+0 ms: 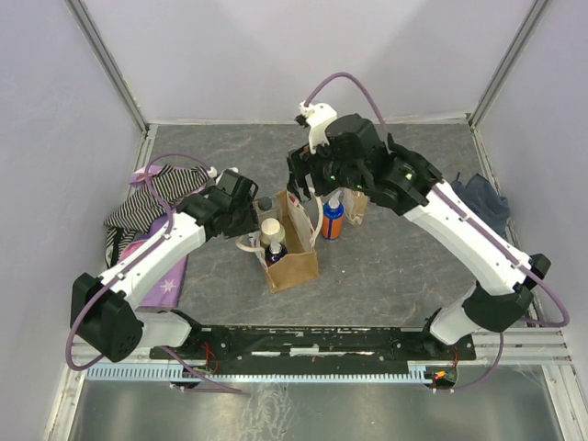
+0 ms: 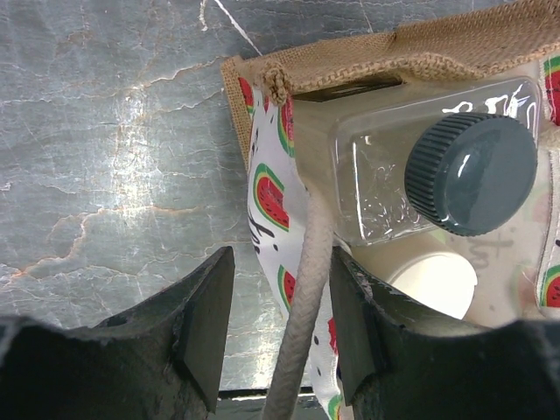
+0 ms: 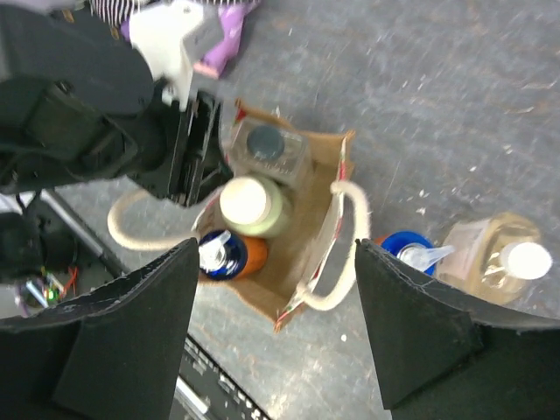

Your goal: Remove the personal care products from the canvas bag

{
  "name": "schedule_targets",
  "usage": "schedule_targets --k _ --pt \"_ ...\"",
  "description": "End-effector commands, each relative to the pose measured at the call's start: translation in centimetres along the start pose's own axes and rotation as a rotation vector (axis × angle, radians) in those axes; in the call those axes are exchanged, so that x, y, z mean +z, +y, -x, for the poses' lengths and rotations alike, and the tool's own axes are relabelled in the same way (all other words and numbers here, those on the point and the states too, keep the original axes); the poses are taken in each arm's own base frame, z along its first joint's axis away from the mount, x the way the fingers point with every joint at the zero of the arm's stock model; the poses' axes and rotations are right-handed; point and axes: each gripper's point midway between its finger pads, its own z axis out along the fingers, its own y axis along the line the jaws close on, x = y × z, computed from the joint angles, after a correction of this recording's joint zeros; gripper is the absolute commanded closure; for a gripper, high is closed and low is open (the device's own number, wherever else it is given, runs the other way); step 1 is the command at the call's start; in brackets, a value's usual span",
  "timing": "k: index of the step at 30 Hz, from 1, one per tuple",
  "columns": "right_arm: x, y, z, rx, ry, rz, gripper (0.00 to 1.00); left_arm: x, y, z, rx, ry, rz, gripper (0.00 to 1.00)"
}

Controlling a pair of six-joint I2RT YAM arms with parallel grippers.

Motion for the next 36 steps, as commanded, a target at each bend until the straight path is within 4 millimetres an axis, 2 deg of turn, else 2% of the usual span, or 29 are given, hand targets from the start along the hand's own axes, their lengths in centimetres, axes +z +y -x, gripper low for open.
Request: schedule_targets --k 1,9,12,18,26,36 --pt "1.9 2.2 -4.3 -0.026 0.175 0.079 0.21 -1.1 -0.3 0.9 -0.018 -0.035 -0.013 0.45" --pt "5.1 5.7 -10.9 -0.004 0.344 0.138 0.21 -2.1 -0.2 2.3 -0.016 -0.064 -0.009 0.45" --pt "5.9 6.9 -12.5 -0.004 0.363 0.154 0.21 -2.4 -0.2 2.3 -0.016 -0.063 -0.011 0.45" --pt "7.7 8.1 -15.2 -0.021 0.404 0.150 0.21 -3.0 -0.3 2.3 -0.025 -0.064 -0.032 0.45" --pt "10.1 8.1 -17.9 -0.067 0.447 0.110 0.22 -4.2 -0.4 3.1 -0.031 -0.085 -0.047 0.45" --pt "11.1 6.9 -20.0 -0.092 0.475 0.049 0.22 -4.7 -0.3 3.5 -0.038 -0.092 -0.055 0.44"
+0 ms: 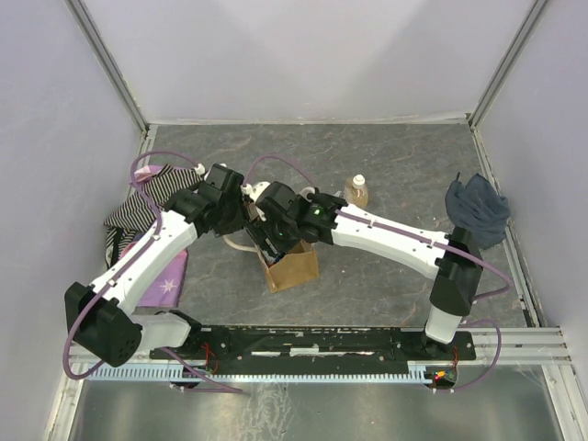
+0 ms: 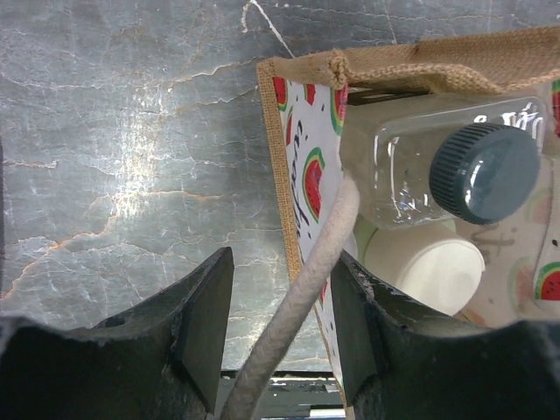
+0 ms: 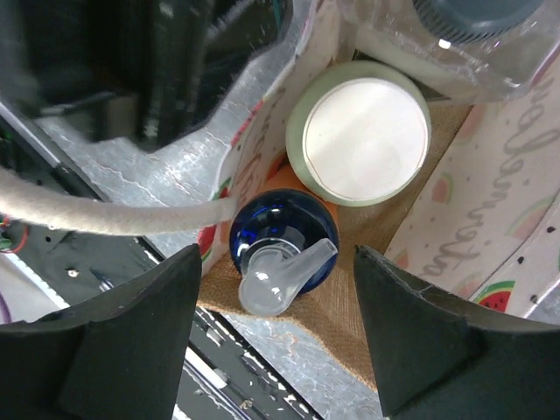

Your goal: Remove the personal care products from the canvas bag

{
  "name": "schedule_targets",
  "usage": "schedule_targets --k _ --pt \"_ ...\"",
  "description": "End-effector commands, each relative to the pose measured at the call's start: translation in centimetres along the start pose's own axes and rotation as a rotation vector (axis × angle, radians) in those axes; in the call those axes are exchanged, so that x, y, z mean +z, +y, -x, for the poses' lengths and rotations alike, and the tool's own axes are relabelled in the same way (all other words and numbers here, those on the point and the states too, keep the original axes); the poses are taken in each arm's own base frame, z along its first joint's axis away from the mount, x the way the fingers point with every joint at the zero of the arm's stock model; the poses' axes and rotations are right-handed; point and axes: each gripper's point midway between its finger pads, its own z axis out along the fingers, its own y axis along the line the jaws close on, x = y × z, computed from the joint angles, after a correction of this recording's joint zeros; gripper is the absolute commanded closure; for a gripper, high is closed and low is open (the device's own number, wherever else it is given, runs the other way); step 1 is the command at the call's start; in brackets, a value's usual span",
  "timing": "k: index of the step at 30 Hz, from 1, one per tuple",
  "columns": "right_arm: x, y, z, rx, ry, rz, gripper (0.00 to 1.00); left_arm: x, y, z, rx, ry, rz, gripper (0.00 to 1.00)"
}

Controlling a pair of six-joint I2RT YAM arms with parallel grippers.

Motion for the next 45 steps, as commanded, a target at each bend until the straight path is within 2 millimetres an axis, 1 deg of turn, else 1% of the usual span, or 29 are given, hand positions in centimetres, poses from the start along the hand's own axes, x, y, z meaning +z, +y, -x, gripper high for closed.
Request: schedule_targets --k 1,8,12,16,17,19,22,24,26,32,34,36,39,41,43,45 --pt "2.6 -1.1 -2.0 -0.005 0.057 -0.056 0.22 -2.9 -2.2 2.3 -0.002 -0.091 -0.108 0.44" --pt "4.1 -2.0 -3.8 -0.011 0.093 -0.096 0.22 -3.3 -2.1 2.7 -0.002 -0.097 -0.111 0.44" --pt "5.2 -2.0 -4.8 -0.008 0.106 -0.102 0.23 -3.2 -2.1 2.7 -0.004 -0.096 -0.111 0.44" --pt "6.2 -2.3 -5.6 -0.020 0.098 -0.146 0.25 -3.1 -2.0 2.6 -0.003 -0.092 -0.109 0.44" --pt "6.4 -2.4 -5.8 -0.023 0.098 -0.153 0.27 -3.1 -2.0 2.5 -0.003 -0.090 -0.109 0.44" --pt "6.6 -2.4 -6.0 -0.030 0.100 -0.161 0.36 -3.0 -1.9 2.6 -0.001 -0.090 -0.107 0.44" --pt "5.7 -2.5 -5.4 -0.043 0.083 -0.175 0.50 -3.1 -1.7 2.5 0.003 -0.090 -0.103 0.44" --pt "3.9 -2.7 -4.1 -0.051 0.051 -0.187 0.57 -3.1 -1.6 2.6 0.003 -0.093 -0.098 0.44" --pt "1.5 -2.7 -2.2 -0.054 0.004 -0.194 0.59 -3.1 -1.4 2.6 0.003 -0.093 -0.096 0.44" --pt "-8.3 -2.2 4.9 -0.059 -0.214 -0.182 0.59 -2.9 -1.9 2.7 -0.001 -0.086 -0.113 0.44" --pt "-11.3 -2.4 6.9 -0.058 -0.285 -0.193 0.59 -2.9 -2.0 2.7 -0.003 -0.087 -0.116 0.44" --pt "-14.0 -2.8 8.4 -0.062 -0.341 -0.208 0.59 -2.9 -2.1 2.7 -0.001 -0.086 -0.121 0.44" --pt "-17.7 -3.9 9.8 -0.063 -0.403 -0.261 0.59 -3.0 -2.1 2.7 0.002 -0.084 -0.122 0.44" --pt "-20.1 -5.4 10.3 -0.053 -0.439 -0.325 0.59 -3.0 -2.1 2.7 0.004 -0.084 -0.125 0.44" --pt "-22.6 -7.0 10.5 -0.034 -0.473 -0.376 0.59 -3.0 -2.1 2.7 0.005 -0.084 -0.124 0.44" --pt "-24.7 -8.7 10.2 -0.008 -0.500 -0.419 0.59 -3.0 -2.1 2.6 0.006 -0.081 -0.129 0.44"
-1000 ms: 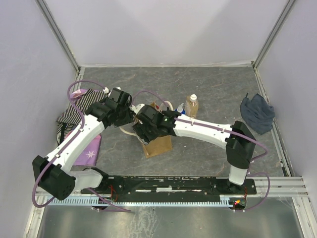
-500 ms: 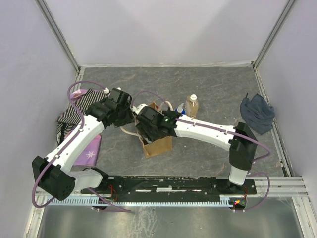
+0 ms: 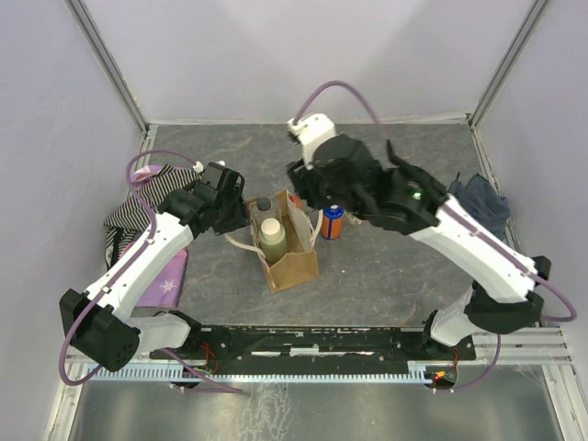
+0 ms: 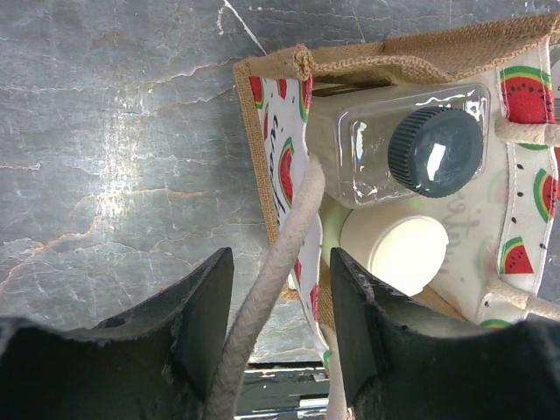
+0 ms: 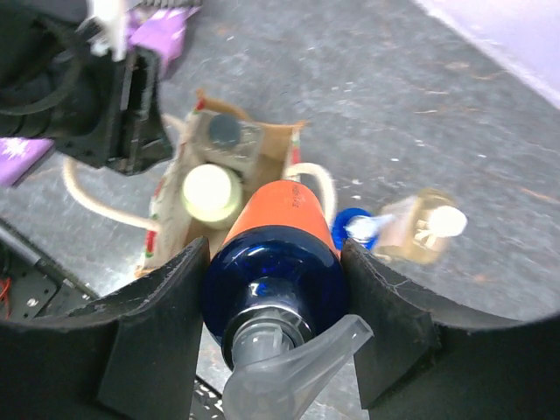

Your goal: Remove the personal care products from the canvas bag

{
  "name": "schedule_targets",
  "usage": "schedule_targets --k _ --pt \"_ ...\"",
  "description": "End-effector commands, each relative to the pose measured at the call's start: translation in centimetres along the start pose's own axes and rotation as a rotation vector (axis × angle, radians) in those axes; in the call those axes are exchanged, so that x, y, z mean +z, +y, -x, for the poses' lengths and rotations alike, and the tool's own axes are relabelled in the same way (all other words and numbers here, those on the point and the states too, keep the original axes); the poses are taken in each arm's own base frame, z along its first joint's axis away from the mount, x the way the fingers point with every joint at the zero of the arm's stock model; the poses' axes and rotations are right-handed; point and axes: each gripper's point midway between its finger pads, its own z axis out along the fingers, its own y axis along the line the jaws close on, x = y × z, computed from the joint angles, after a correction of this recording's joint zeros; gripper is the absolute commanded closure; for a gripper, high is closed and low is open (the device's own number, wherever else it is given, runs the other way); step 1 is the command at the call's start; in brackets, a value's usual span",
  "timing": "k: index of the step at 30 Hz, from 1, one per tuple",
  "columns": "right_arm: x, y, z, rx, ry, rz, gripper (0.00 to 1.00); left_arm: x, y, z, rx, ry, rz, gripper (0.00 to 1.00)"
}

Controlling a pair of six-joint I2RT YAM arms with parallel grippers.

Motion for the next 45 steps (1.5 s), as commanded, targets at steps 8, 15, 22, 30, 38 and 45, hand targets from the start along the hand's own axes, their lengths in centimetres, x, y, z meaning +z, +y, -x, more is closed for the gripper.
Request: schedule_targets --k 8,15,22,30,38,45 --pt "-5.4 -12.5 -1.2 0.101 -0.048 -0.309 0.58 -1.0 -1.9 1.3 0.005 -0.040 -0.104 0.44" --pt "-1.8 -14.6 -6.7 0.177 -0.001 -0.360 0.58 -0.7 -1.7 0.8 0.024 -0.021 -0.098 0.44" --pt "3.0 -15.1 -12.0 0.197 -0.020 -0.399 0.59 -0.7 -1.4 0.5 0.021 -0.019 -0.095 0.44" --pt "4.9 -15.6 -12.5 0.242 -0.079 -0.406 0.60 -0.5 -1.1 0.1 0.011 -0.013 -0.089 0.44" --pt "8.8 -15.1 -15.1 0.356 -0.029 -0.357 0.59 -0.6 -0.9 0.1 0.020 -0.016 -0.081 0.44" --pt "11.1 -14.8 -17.4 0.405 0.023 -0.363 0.58 -0.7 -0.5 0.1 0.029 -0.021 -0.070 0.44"
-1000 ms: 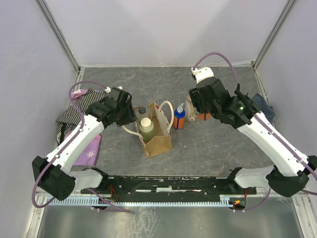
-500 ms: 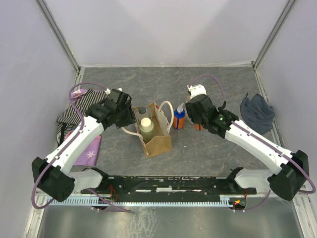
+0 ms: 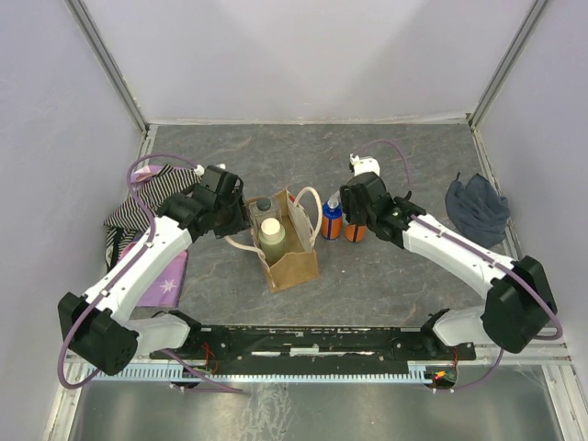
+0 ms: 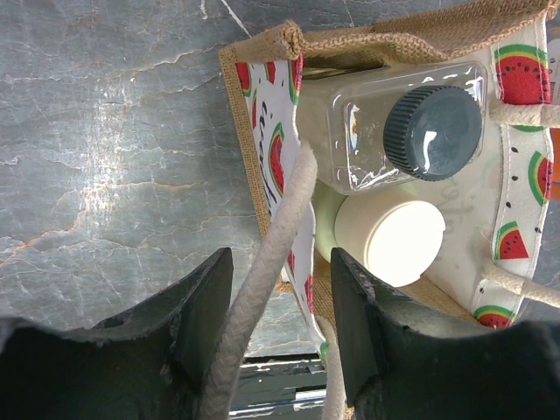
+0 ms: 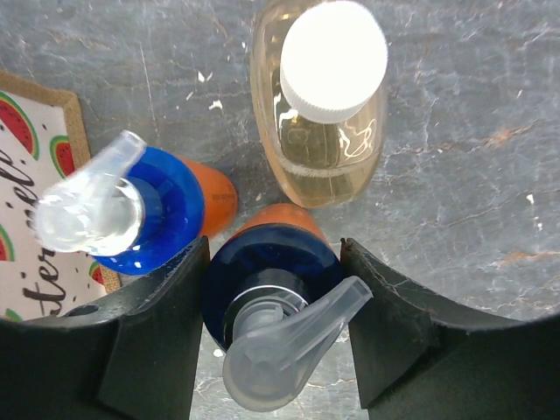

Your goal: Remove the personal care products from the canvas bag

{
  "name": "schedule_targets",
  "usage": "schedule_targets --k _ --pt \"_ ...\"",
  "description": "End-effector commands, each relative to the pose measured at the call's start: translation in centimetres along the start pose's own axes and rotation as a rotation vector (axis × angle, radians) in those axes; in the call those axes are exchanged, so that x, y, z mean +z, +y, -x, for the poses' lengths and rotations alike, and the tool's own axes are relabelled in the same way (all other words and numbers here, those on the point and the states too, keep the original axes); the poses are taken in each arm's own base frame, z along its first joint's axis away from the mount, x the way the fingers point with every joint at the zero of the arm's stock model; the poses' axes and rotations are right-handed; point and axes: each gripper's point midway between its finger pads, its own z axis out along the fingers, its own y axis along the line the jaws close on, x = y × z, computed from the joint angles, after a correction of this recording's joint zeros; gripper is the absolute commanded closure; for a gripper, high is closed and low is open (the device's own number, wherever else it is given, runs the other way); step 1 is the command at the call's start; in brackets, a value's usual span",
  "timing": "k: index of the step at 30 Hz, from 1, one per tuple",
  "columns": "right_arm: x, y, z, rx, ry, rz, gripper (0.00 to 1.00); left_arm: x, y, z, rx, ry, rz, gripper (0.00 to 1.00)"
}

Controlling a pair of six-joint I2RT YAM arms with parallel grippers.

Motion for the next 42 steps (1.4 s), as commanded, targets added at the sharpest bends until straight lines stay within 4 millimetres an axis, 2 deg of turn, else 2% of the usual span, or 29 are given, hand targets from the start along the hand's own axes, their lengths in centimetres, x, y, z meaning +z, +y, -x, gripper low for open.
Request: schedule_targets --k 1,4,7,11,13,16,18,21,24,26,30,34,42 --pt "0.6 1.1 2.9 0.113 -0.114 0.030 0.58 -0.8 -0.3 0.9 0.031 -0.042 -0.029 0.44" --pt "1.3 1.0 1.9 0.121 -0.094 0.020 0.53 -0.7 -0.2 0.9 0.029 -0.040 -0.028 0.44" --pt "1.4 0.8 1.5 0.123 -0.092 0.007 0.40 -0.7 -0.3 1.0 0.031 -0.044 -0.030 0.44" --pt "0.6 -0.2 1.8 0.127 -0.106 -0.032 0.14 -0.7 -0.3 1.0 0.032 -0.043 -0.028 0.44" --pt "-0.4 -0.6 2.6 0.126 -0.126 -0.037 0.03 -0.7 -0.3 1.0 0.033 -0.042 -0.029 0.44" --pt "-3.9 0.1 5.3 0.110 -0.206 0.027 0.00 -0.7 -0.2 1.1 0.033 -0.043 -0.024 0.44" --pt "-7.3 2.5 7.8 0.049 -0.290 0.115 0.00 -0.9 -0.1 1.3 0.033 -0.051 -0.018 0.44" --pt "-11.5 8.2 10.2 -0.064 -0.309 0.284 0.02 -0.9 0.0 1.5 0.028 -0.060 -0.014 0.44" --pt "-13.1 13.2 10.3 -0.148 -0.274 0.437 0.05 -1.1 -0.1 1.6 0.022 -0.062 -0.019 0.44" --pt "-13.7 15.9 10.0 -0.177 -0.272 0.516 0.05 -1.2 0.0 1.5 0.021 -0.064 -0.018 0.44" --pt "-12.3 19.2 8.2 -0.235 -0.204 0.557 0.06 -1.4 0.2 1.6 0.022 -0.070 -0.015 0.44" --pt "-10.8 20.9 6.3 -0.275 -0.139 0.581 0.07 -1.5 0.3 1.7 0.021 -0.073 -0.012 0.44" --pt "-7.1 22.5 2.5 -0.312 -0.043 0.571 0.07 -1.5 0.1 1.7 0.022 -0.067 -0.022 0.44"
